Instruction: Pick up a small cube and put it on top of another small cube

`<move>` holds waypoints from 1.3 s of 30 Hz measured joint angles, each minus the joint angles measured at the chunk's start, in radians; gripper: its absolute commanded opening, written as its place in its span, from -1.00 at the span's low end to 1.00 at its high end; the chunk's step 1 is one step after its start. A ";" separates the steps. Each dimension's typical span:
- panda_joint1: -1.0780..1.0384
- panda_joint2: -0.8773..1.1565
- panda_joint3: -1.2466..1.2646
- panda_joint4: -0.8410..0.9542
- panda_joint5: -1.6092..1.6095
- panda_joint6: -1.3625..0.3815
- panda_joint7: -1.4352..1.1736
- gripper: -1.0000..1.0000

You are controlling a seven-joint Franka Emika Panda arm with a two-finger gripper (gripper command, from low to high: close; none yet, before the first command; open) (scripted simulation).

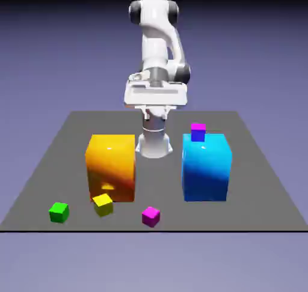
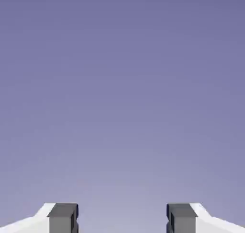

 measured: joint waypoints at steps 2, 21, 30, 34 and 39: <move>-0.011 0.072 0.016 0.049 -0.036 -0.057 -0.031 0.00; -0.117 0.761 0.171 0.514 -0.375 -0.597 -0.331 0.00; -0.144 1.051 0.188 0.658 -0.528 -0.695 -0.392 0.00; -0.140 1.107 0.164 0.655 -0.563 -0.638 -0.367 -1.00; -0.133 0.926 0.225 0.647 -0.439 -0.808 -0.396 -1.00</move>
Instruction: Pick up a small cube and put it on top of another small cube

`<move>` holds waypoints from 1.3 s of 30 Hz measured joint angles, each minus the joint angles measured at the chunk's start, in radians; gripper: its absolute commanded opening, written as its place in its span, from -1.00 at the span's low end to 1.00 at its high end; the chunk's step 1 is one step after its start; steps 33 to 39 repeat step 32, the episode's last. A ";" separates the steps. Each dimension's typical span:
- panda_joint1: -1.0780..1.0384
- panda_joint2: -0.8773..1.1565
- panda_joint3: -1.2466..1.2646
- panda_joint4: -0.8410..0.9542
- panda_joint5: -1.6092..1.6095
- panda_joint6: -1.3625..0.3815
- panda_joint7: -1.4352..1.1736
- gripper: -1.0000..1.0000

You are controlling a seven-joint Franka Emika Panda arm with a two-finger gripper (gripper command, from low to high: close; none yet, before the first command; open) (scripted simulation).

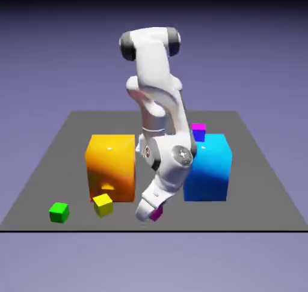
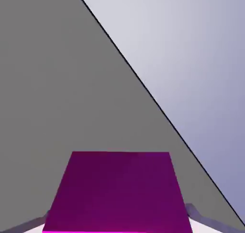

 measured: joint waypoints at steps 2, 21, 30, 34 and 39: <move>0.024 -0.072 0.007 -0.020 0.054 -0.055 0.043 -1.00; 0.252 -0.761 0.074 -0.211 0.567 -0.577 0.454 -1.00; 0.285 -0.829 0.100 -0.405 0.635 -0.454 0.487 1.00; 0.283 -0.829 0.096 -0.369 0.630 -0.489 0.488 1.00; 0.283 -0.829 0.096 -0.369 0.630 -0.489 0.488 1.00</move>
